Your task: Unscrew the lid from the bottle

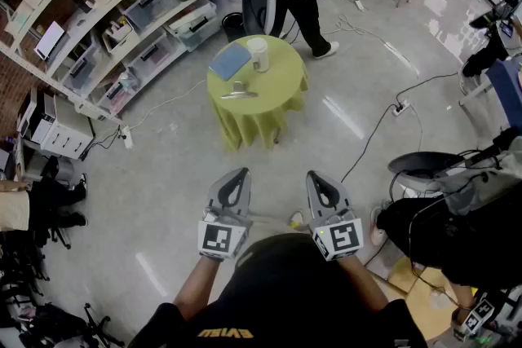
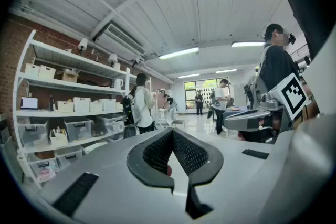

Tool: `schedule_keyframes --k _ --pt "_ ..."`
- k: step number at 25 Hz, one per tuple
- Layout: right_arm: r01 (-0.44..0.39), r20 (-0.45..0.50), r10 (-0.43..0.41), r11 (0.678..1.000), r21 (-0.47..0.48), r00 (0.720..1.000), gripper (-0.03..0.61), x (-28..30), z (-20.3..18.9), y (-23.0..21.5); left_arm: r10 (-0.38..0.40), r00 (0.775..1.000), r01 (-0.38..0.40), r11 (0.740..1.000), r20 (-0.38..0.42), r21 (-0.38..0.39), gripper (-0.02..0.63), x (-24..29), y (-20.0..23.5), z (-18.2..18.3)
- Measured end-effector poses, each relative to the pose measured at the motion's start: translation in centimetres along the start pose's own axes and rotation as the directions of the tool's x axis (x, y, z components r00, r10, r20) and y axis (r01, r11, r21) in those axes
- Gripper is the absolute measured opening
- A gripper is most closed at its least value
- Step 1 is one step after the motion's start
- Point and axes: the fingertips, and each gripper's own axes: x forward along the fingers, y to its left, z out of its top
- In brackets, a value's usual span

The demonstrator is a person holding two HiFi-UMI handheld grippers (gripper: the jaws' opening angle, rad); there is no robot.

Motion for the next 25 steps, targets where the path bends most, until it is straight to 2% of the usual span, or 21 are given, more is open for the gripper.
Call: schedule_keyframes --k 7,14,19,20,22,25 --pt "0.006 -0.006 -0.006 1.0 0.024 1.0 0.0 -0.4 -1.1 -0.6 0.006 1.0 -0.006 1.0 -0.025 -0.021 0.017 -0.3 -0.3 -0.7" --pt "-0.02 -0.004 0.02 1.0 0.021 1.0 0.0 0.1 -0.7 -0.4 0.034 0.999 -0.034 0.999 -0.014 -0.034 0.017 -0.8 0.2 -0.3" --pt "-0.042 0.07 0.045 0.998 -0.045 0.997 0.005 -0.3 0.5 -0.1 0.05 0.998 -0.051 0.998 -0.026 -0.025 0.017 -1.0 0.2 -0.4" --pt "-0.046 0.083 0.05 0.998 -0.045 0.995 0.035 -0.3 0.6 0.1 0.056 0.998 -0.057 0.998 -0.039 -0.023 0.017 -1.1 0.4 -0.6" --pt "-0.05 0.082 0.052 0.998 -0.034 0.995 0.146 -0.2 0.4 0.1 0.064 0.995 -0.066 0.998 -0.07 -0.015 0.017 -1.4 0.7 -1.1" --pt "-0.034 0.057 0.035 0.999 -0.014 0.998 0.195 -0.3 -0.3 -0.3 0.066 0.994 -0.067 0.998 -0.091 -0.008 0.017 -1.5 0.5 -1.6"
